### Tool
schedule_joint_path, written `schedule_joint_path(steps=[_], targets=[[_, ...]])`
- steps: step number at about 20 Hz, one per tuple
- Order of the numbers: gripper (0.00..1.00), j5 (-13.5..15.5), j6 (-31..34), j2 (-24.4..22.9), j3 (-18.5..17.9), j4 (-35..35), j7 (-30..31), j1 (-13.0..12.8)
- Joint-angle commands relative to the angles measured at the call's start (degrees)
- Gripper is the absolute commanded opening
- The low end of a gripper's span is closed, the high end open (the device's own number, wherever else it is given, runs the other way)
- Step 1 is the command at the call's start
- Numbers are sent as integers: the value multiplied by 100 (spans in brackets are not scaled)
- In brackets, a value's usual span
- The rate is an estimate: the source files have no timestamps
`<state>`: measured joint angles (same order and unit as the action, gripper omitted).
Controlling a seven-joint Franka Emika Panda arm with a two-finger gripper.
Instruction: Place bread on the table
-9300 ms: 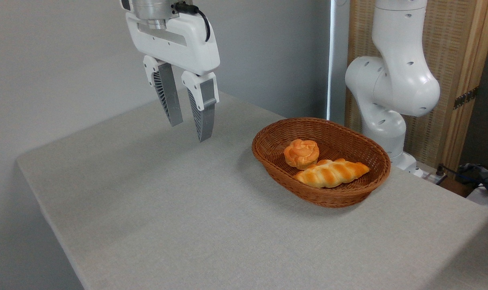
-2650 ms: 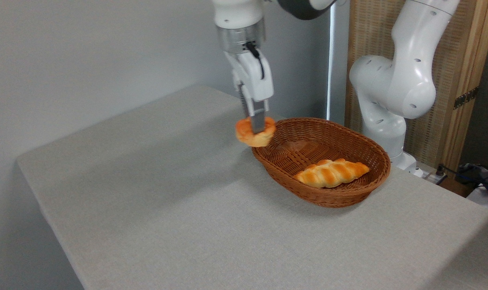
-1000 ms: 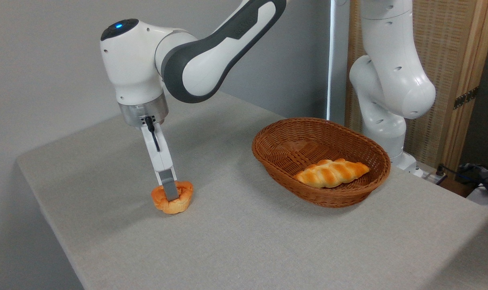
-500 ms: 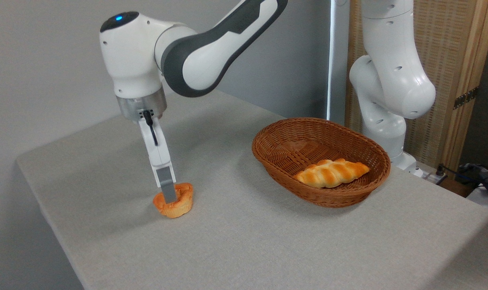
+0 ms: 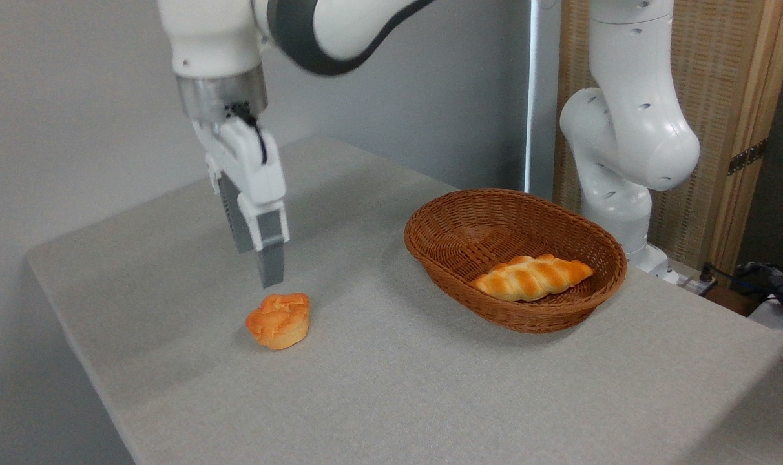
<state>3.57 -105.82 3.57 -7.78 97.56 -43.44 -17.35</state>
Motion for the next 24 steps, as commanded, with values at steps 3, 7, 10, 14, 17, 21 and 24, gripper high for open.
schedule_joint_path(steps=[3,7,10,14,17,21,24], targets=[[100,-6,703,-172,-22,-448,809,460],[100,-15,984,-304,13,-528,1118,742],[100,-32,1028,-349,48,-536,1144,795],[100,-50,1230,-384,171,-598,1145,970],[100,-76,1398,-384,250,-695,1057,1023],[100,-146,1406,-392,259,-695,750,1023],[100,-243,1494,-393,259,-703,521,1023]])
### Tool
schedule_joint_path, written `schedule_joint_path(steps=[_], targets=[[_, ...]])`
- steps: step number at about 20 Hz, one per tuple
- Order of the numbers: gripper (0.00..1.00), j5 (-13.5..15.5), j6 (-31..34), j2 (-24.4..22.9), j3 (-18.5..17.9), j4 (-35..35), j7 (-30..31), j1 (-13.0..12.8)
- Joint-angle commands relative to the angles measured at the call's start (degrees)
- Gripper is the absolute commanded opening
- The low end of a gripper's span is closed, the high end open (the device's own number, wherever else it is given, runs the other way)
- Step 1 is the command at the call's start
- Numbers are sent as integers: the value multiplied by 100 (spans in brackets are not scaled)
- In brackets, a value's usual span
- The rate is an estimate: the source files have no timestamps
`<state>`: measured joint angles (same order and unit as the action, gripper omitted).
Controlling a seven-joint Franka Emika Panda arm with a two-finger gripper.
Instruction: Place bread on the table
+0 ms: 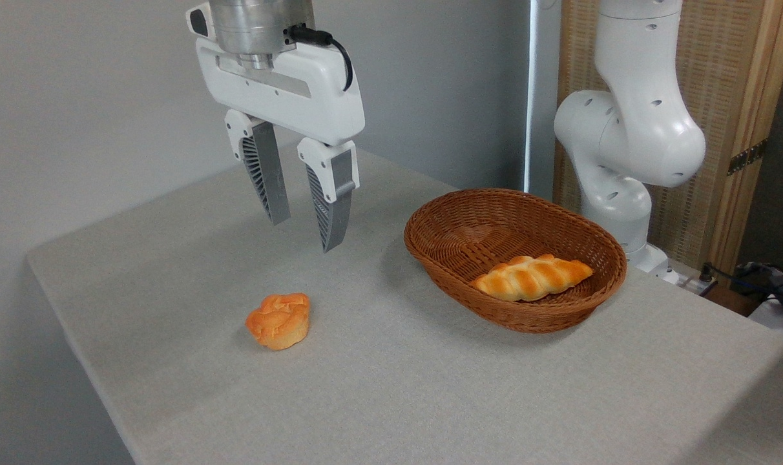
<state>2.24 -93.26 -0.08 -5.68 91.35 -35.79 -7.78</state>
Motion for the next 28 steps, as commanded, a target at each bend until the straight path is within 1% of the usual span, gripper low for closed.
schedule_joint_path(steps=[1,7,9,11,19,21,22,23,28], targets=[[100,-110,238,-27,49,-82,-262,66],[100,-136,238,-35,40,-82,-288,66],[100,-250,246,-36,49,-82,-350,66],[100,-294,246,-36,49,-82,-376,66],[100,-259,238,-88,66,-74,-394,83],[100,-242,238,-106,233,-74,-403,285],[100,-242,238,-106,399,-74,-411,460],[100,-242,238,-106,444,-74,-412,496],[100,-242,238,-106,462,-74,-412,514]])
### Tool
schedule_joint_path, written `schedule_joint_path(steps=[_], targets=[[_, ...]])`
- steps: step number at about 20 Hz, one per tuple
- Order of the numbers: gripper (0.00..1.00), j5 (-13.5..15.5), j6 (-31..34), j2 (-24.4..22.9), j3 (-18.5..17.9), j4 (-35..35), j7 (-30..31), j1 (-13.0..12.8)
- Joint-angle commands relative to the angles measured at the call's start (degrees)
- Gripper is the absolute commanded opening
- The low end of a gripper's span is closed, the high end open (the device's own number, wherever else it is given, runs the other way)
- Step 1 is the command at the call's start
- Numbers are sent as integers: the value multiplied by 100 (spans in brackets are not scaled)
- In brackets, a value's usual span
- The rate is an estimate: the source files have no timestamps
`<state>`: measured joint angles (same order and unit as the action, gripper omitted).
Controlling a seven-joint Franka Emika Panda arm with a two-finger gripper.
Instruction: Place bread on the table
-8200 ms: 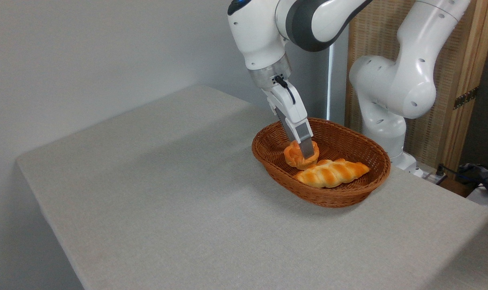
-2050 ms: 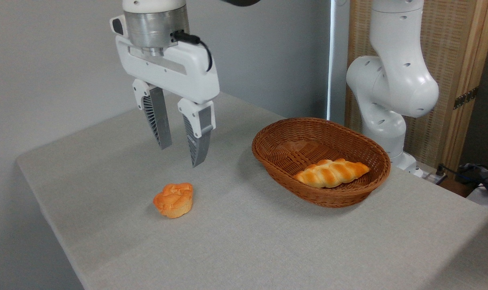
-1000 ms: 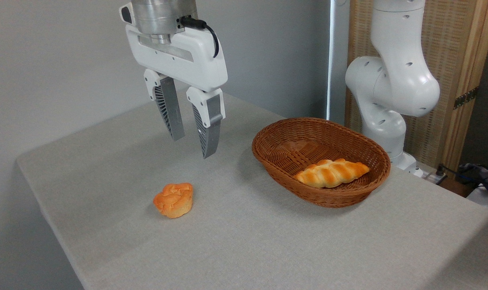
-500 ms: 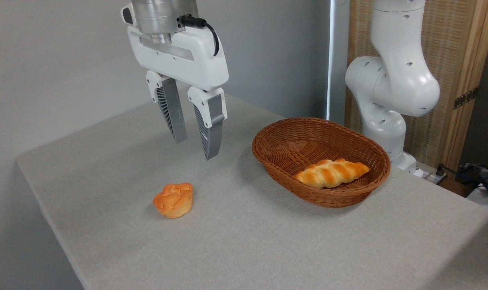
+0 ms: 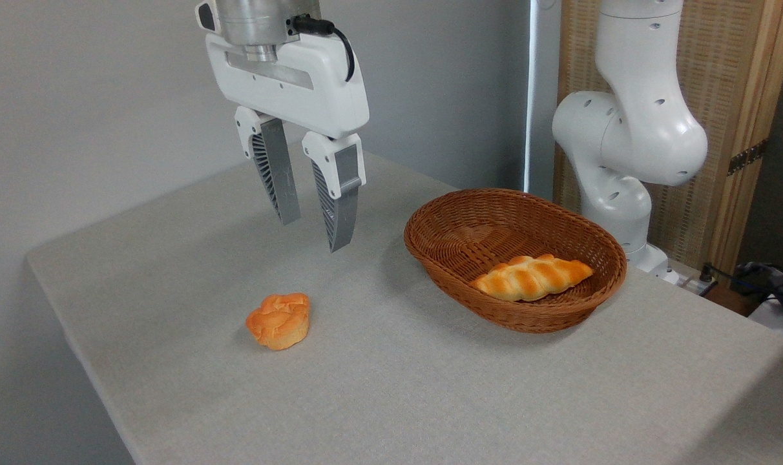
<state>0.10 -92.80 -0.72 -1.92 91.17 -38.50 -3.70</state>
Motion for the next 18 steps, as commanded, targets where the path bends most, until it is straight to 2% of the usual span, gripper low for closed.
schedule_joint_path(steps=[1,14,18], targets=[[100,-28,192,-42,87,-55,-140,107],[100,-28,209,-33,96,-55,-149,107],[100,-19,385,-33,87,-55,-570,107]])
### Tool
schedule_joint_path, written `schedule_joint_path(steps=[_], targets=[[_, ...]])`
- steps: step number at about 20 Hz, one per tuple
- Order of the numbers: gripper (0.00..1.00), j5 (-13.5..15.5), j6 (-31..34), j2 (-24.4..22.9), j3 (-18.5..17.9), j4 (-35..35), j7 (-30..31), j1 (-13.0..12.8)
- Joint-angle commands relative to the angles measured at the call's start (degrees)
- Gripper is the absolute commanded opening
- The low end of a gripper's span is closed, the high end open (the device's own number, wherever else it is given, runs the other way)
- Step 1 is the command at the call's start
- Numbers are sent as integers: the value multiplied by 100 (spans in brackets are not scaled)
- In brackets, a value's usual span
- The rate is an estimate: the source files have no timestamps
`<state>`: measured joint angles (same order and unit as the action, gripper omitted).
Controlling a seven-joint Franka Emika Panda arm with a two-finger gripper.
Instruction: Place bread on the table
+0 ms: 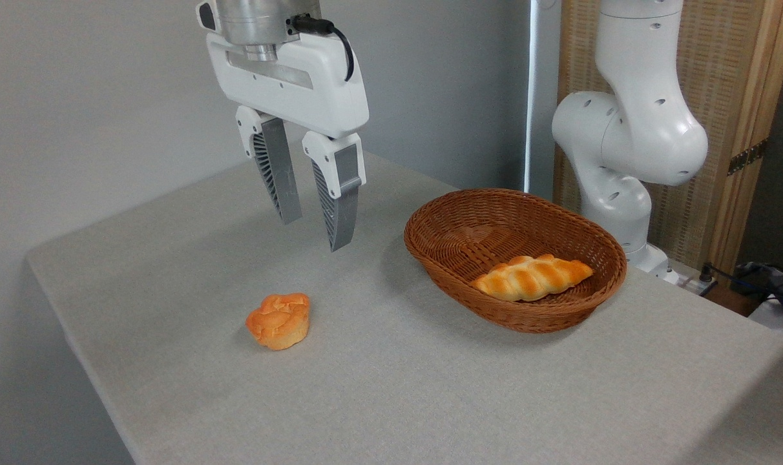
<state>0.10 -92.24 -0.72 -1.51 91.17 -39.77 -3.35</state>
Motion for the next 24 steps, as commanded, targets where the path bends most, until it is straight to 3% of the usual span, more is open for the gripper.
schedule_joint_path(steps=[1,24], targets=[[100,-10,347,-33,36,-56,-487,72],[100,377,338,-33,-34,-56,-338,81]])
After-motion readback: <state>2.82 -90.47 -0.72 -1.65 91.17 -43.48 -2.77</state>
